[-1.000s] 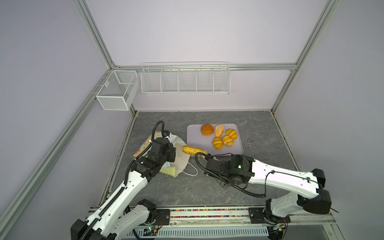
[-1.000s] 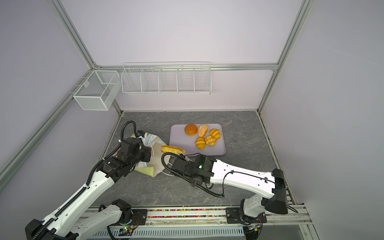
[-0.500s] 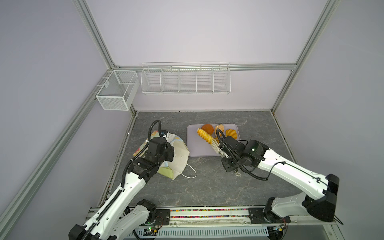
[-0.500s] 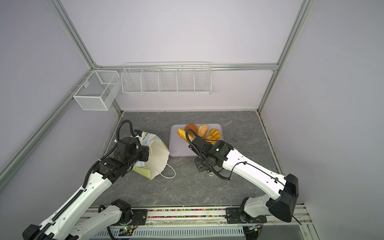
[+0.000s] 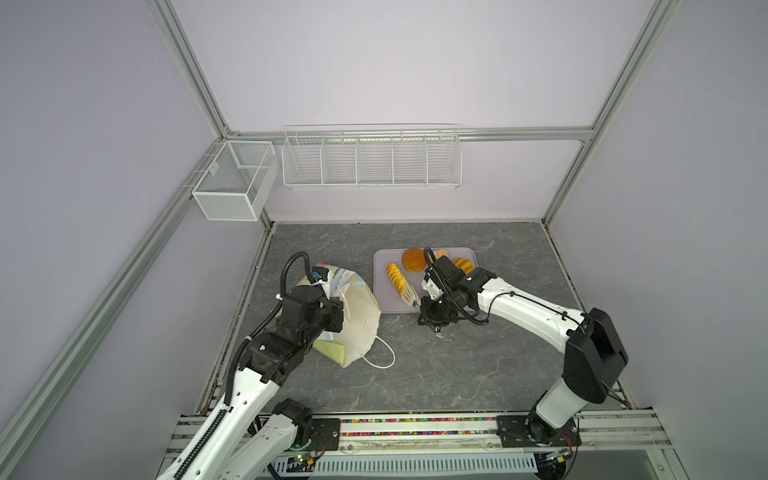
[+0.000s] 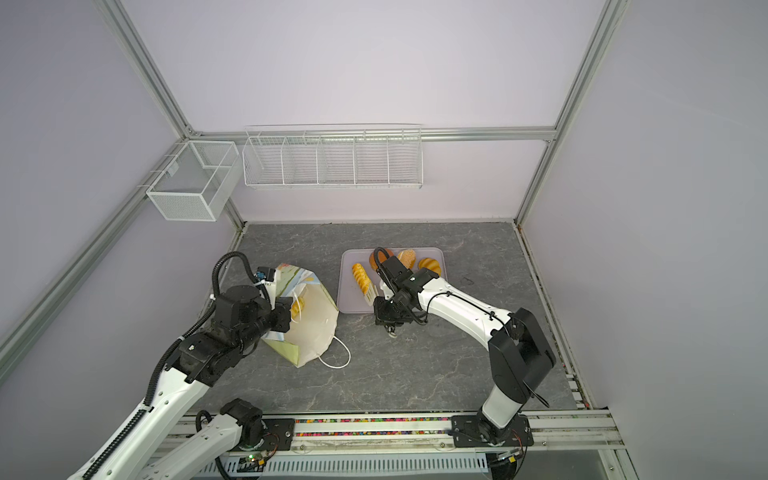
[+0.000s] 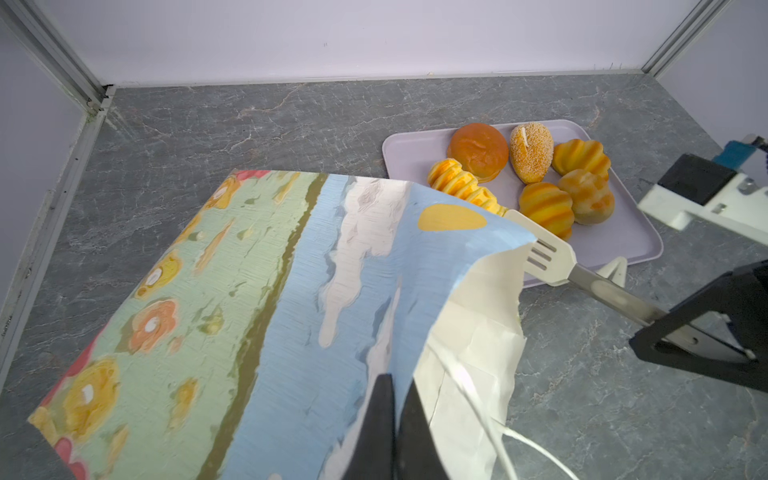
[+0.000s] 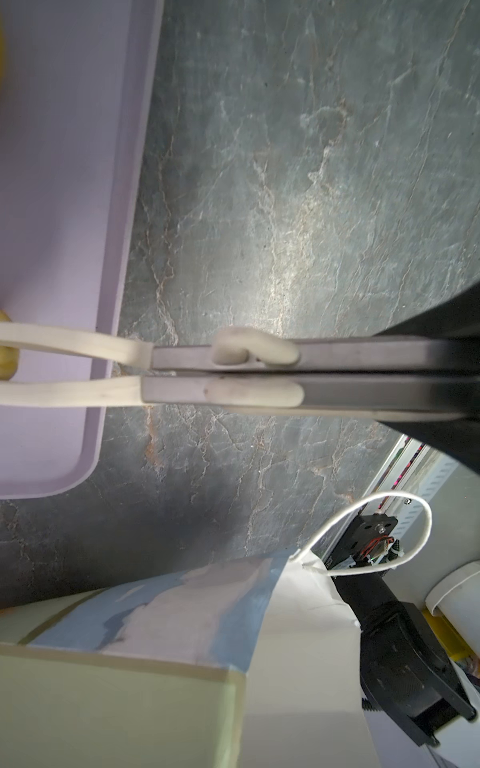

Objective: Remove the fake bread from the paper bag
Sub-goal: 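Lower the ridged roll onto the lavender tray and open the tongs, then move the tongs back from the tray into the bag opening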

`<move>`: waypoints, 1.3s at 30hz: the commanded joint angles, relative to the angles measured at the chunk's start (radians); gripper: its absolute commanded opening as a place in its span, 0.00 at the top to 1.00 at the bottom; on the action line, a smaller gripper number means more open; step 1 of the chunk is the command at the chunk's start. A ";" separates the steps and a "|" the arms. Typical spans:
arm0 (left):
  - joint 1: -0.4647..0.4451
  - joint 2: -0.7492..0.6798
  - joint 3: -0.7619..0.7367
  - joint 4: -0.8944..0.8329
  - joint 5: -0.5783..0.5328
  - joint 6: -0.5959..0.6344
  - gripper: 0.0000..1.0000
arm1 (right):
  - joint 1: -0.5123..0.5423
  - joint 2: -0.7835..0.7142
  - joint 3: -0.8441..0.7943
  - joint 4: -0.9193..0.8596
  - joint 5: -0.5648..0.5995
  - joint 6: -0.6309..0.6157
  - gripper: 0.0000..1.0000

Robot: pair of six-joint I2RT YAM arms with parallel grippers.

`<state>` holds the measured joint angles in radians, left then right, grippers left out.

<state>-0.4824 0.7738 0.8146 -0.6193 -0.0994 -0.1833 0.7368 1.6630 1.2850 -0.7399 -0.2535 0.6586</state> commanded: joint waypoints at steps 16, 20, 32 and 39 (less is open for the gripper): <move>0.007 0.009 -0.023 0.024 0.024 -0.007 1.00 | -0.037 -0.102 -0.005 -0.148 0.131 -0.026 0.60; 0.007 0.009 -0.023 0.023 0.025 -0.007 1.00 | -0.036 -0.125 0.022 -0.191 0.167 -0.043 0.60; 0.007 0.010 -0.010 0.012 0.020 -0.001 1.00 | 0.005 -0.142 0.112 -0.249 0.240 -0.095 0.65; 0.006 0.000 0.003 0.000 0.014 0.057 1.00 | 0.128 -0.102 0.206 -0.230 0.273 -0.121 0.68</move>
<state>-0.4824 0.7853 0.7986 -0.6067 -0.0811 -0.1619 0.8230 1.5585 1.4536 -0.9791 -0.0132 0.5640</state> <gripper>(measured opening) 0.047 0.322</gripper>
